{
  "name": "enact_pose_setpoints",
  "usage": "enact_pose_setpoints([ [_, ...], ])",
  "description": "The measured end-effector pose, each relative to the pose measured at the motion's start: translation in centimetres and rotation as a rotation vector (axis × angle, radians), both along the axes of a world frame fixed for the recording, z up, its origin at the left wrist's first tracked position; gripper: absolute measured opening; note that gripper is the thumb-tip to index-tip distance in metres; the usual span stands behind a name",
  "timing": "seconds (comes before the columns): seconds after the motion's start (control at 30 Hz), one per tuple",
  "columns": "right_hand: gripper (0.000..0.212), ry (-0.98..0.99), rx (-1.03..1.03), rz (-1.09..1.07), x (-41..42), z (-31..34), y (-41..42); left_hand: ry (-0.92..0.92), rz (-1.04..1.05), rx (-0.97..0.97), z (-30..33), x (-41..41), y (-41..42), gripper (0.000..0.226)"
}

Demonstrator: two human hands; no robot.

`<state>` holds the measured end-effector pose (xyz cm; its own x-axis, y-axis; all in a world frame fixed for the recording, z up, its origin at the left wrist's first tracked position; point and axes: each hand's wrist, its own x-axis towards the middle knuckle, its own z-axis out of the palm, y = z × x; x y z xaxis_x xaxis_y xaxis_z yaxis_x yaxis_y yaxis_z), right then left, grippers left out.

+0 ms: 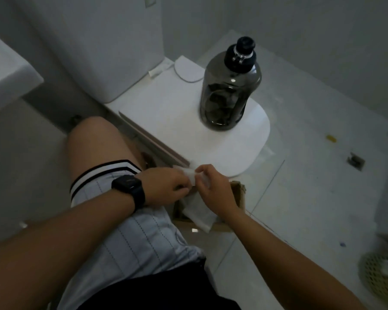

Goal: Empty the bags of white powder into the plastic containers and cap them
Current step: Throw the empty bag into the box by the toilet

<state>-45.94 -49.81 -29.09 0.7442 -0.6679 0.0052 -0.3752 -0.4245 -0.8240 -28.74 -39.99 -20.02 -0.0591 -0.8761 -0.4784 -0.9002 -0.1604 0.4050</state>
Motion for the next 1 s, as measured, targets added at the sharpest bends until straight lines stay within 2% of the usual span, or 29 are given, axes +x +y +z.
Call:
enact_pose_setpoints([
  [0.17, 0.03, 0.227, -0.159, 0.22, -1.3, -5.3, 1.2, -0.082, -0.087, 0.074, -1.0, -0.4, -0.7, 0.032],
  [0.4, 0.053, 0.718, -0.038, 0.257, -0.5, -9.6, 0.2, -0.176, -0.156, 0.192, -2.5, 0.5, -1.5, 0.037],
  [0.5, 0.074, 1.012, -0.042, 0.391, 0.0, -10.4, -0.3, -0.176, -0.159, 0.197, -2.5, 0.4, -1.6, 0.037],
  [0.57, 0.08, 1.124, -0.034, 0.43, 0.2, -10.7, -0.4, -0.181, -0.16, 0.197, -2.5, 0.4, -1.6, 0.037],
  [0.67, 0.077, 1.125, -0.044, 0.341, 0.4, -10.8, 0.0, -0.186, -0.155, 0.188, -2.5, 0.5, -1.4, 0.036],
  [0.73, 0.065, 1.012, -0.215, 0.276, 0.7, -10.9, 0.6, -0.189, -0.15, 0.173, -2.6, 0.5, -1.4, 0.036],
  [0.83, 0.055, 0.92, -0.369, 0.411, 1.1, -11.9, 1.6, -0.191, -0.152, 0.151, -2.8, 0.4, -1.3, 0.034],
  [0.9, 0.052, 0.984, -0.34, 0.547, 0.8, -13.2, 2.1, -0.192, -0.159, 0.153, -2.9, 0.3, -1.3, 0.034],
  [1.0, 0.06, 1.144, -0.205, 0.598, 0.1, -14.9, 2.0, -0.203, -0.177, 0.17, -3.0, 0.3, -1.3, 0.035],
])
